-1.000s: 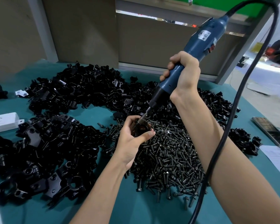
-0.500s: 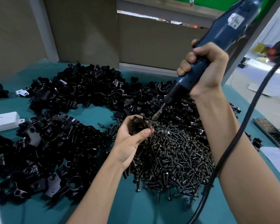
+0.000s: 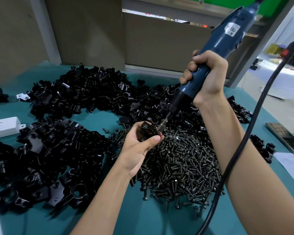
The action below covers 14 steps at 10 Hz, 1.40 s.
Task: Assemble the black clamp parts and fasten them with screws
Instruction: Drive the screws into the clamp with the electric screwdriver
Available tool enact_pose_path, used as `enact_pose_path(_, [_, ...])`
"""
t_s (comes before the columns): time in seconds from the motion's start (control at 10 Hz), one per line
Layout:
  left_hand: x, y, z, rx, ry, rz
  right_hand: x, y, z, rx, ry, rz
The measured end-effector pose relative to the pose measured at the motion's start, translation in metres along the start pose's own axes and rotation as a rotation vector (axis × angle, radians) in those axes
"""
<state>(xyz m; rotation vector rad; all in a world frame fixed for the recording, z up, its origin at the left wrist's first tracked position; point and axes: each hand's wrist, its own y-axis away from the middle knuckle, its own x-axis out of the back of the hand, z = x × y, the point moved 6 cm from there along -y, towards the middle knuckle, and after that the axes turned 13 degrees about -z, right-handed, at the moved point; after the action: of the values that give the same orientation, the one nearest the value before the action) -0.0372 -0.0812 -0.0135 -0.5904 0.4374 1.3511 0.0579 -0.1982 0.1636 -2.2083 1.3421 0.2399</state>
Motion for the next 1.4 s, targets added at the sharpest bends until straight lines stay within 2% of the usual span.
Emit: enact_pose_path(1.4, [0.0017, 0.0002, 0.001, -0.027, -0.021, 0.007, -0.0053, -0.0008, 0.0066, -0.017, 0.001, -0.008])
